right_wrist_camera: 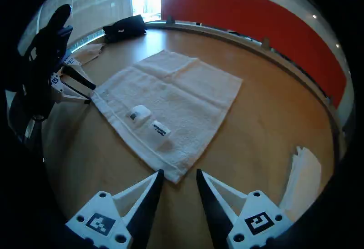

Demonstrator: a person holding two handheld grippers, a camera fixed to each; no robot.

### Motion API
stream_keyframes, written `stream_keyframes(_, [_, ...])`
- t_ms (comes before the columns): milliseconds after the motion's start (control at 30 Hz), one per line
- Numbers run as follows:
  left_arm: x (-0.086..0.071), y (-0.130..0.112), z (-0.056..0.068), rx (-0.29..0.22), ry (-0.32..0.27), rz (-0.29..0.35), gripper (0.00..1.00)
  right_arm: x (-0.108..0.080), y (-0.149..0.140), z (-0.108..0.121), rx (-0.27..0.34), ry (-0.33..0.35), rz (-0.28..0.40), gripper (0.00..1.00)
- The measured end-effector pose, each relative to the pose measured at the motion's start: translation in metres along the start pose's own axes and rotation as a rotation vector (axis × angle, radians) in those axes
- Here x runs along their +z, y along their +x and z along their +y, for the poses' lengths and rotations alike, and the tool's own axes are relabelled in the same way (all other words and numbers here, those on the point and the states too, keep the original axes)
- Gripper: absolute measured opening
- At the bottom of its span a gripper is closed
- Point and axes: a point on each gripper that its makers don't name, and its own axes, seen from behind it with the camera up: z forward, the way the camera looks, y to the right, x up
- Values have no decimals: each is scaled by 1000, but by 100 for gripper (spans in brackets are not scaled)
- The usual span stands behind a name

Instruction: Fold towel

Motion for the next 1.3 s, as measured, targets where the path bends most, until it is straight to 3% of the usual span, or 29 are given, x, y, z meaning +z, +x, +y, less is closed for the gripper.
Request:
stream_keyframes(333, [1, 0, -2, 3, 17, -4, 57, 2, -2, -4, -6, 15, -2, 41])
stream_keyframes(667, [2, 0, -4, -1, 26, -14, 46, 2, -1, -7, 1, 11, 3, 19])
stream_keyframes(967, [2, -1, -5, -3, 30, -19, 29, 0, -1, -7, 15, 12, 3, 14])
stream_keyframes(1033, [2, -1, -5, -2, 36, -18, 15, 0, 0, -8, 16, 17, 3, 13])
stream_keyframes(1300, [2, 1, -5, 6, 55, -15, 12, -4, 6, -9, 12, 13, 12, 11])
